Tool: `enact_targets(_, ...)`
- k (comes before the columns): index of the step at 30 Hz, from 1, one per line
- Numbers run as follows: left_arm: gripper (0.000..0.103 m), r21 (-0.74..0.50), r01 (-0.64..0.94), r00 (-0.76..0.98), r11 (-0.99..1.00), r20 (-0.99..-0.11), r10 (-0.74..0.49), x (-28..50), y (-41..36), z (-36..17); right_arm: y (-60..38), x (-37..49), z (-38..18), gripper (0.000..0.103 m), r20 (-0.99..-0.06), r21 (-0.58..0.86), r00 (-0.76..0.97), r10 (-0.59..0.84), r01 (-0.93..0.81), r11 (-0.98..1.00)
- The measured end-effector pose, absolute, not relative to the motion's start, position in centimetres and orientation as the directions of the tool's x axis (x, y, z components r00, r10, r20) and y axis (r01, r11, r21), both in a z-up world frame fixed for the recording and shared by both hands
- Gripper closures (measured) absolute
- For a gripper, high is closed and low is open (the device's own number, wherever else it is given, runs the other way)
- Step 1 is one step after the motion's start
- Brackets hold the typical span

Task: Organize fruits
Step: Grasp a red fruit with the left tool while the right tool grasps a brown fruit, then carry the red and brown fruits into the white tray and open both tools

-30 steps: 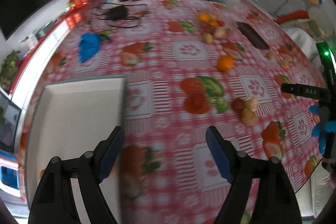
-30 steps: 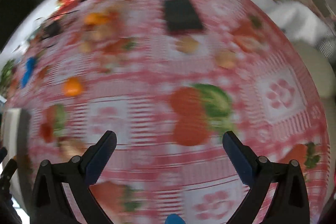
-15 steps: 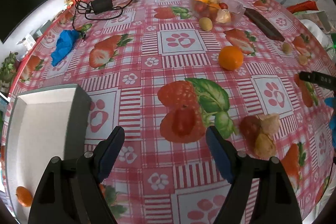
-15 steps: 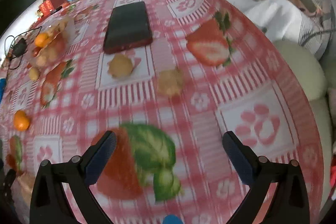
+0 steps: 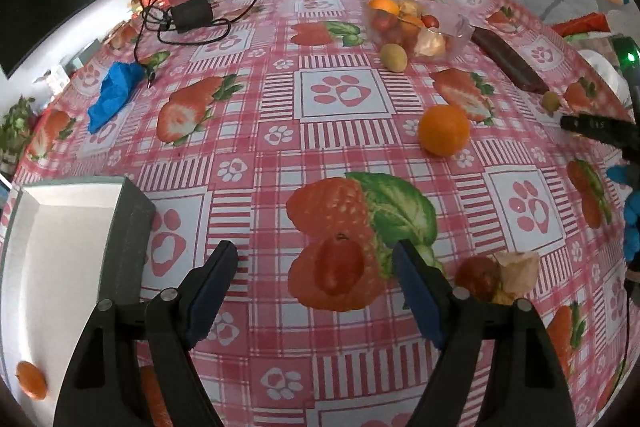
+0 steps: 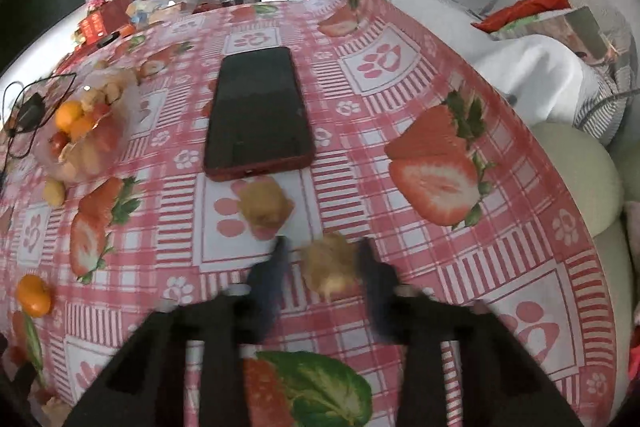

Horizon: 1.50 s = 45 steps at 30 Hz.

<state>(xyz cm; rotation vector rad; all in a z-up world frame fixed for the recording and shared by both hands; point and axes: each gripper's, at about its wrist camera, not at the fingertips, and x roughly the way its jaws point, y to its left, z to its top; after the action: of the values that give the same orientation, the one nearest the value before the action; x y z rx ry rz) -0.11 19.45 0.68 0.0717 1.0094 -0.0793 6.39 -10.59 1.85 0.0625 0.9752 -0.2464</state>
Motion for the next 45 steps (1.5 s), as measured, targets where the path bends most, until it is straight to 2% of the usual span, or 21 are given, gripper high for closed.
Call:
enact_targets(1, 0.031, 0.020, 0.097, 0.534, 0.995, -0.844, -0.035, -0.1, 19.5, 0.7, -10.5, 6.2, 1.9, 0.076, -0.827, -0.055, 0.535, -0.172, 0.227, 0.972)
enact_targets(2, 0.046, 0.021, 0.100, 0.540, 0.995, -0.841, -0.037, -0.2, 19.5, 0.9, -10.4, 5.8, 1.9, 0.076, -0.829, -0.045, 0.536, -0.160, 0.220, 0.974)
enact_targets(3, 0.054, 0.021, 0.110, 0.542, 0.994, -0.839, -0.042, -0.3, 19.4, 1.0, -10.4, 5.3, 1.9, 0.076, -0.831, -0.028, 0.538, -0.142, 0.214, 0.976)
enact_targets(4, 0.069, 0.019, 0.126, 0.540, 0.992, -0.840, -0.052, -0.5, 19.2, 1.1, -10.4, 4.6, 2.0, 0.076, -0.834, -0.005, 0.540, -0.117, 0.205, 0.979)
enact_targets(5, 0.079, 0.020, 0.135, 0.537, 0.991, -0.842, -0.056, -0.6, 19.1, 1.1, -10.3, 4.1, 2.0, 0.076, -0.836, 0.010, 0.540, -0.100, 0.198, 0.980)
enact_targets(21, 0.079, -0.034, 0.157, 0.511, 0.987, -0.853, -0.110, -10.2, 21.6, 1.5, -6.8, -9.5, 2.6, 0.076, -0.838, 0.212, 0.528, 0.139, 0.079, 0.974)
enact_targets(24, 0.079, -0.092, 0.156, 0.496, 0.983, -0.854, -0.158, -11.5, 22.3, 2.1, -5.6, -11.1, 2.8, 0.076, -0.838, 0.213, 0.524, 0.153, 0.055, 0.976)
enact_targets(29, 0.079, -0.116, 0.153, 0.534, 0.981, -0.826, -0.181, -13.5, 24.0, 3.9, -3.7, -12.7, 3.6, 0.076, -0.834, 0.209, 0.526, 0.166, 0.022, 0.978)
enact_targets(45, 0.079, -0.127, 0.024, 0.609, 0.992, -0.785, -0.115, -16.2, 33.1, 6.9, 6.7, -13.2, 6.3, 0.076, -0.819, 0.188, 0.518, 0.249, -0.167, 0.968)
